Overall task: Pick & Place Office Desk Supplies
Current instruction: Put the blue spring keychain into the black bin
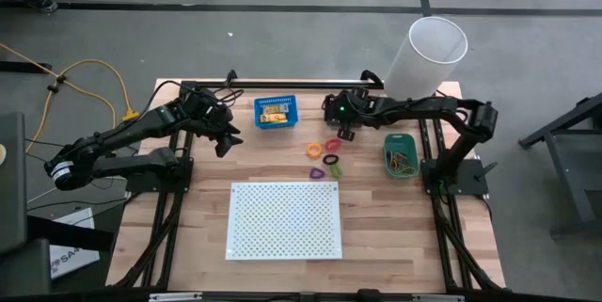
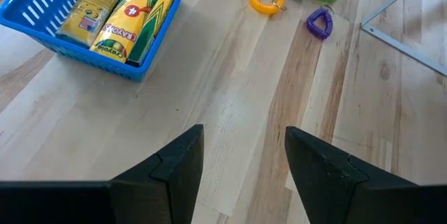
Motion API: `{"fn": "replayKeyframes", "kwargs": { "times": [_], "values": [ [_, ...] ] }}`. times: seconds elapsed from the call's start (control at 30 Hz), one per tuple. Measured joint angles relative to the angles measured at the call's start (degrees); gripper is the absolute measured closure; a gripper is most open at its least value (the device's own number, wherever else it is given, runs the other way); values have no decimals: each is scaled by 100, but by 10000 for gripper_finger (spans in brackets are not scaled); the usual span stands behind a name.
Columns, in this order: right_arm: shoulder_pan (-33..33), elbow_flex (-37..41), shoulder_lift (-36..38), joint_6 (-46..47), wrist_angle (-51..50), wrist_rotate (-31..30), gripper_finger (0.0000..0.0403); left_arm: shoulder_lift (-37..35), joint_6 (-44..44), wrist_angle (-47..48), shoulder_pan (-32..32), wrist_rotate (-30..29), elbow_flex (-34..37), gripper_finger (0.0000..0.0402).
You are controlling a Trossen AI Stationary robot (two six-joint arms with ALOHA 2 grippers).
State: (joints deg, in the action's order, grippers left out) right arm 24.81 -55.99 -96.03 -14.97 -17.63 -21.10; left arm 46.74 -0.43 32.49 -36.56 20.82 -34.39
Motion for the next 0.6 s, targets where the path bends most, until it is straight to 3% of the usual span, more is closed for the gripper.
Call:
{"fn": "replayKeyframes", "kwargs": {
  "times": [0.37,0.6],
  "values": [
    [-4,0,0,169,-6,64,391,0,0,-1,-1,0,0,206],
    [-4,0,0,169,-12,66,339,0,0,0,-1,0,0,206]
  ]
}}
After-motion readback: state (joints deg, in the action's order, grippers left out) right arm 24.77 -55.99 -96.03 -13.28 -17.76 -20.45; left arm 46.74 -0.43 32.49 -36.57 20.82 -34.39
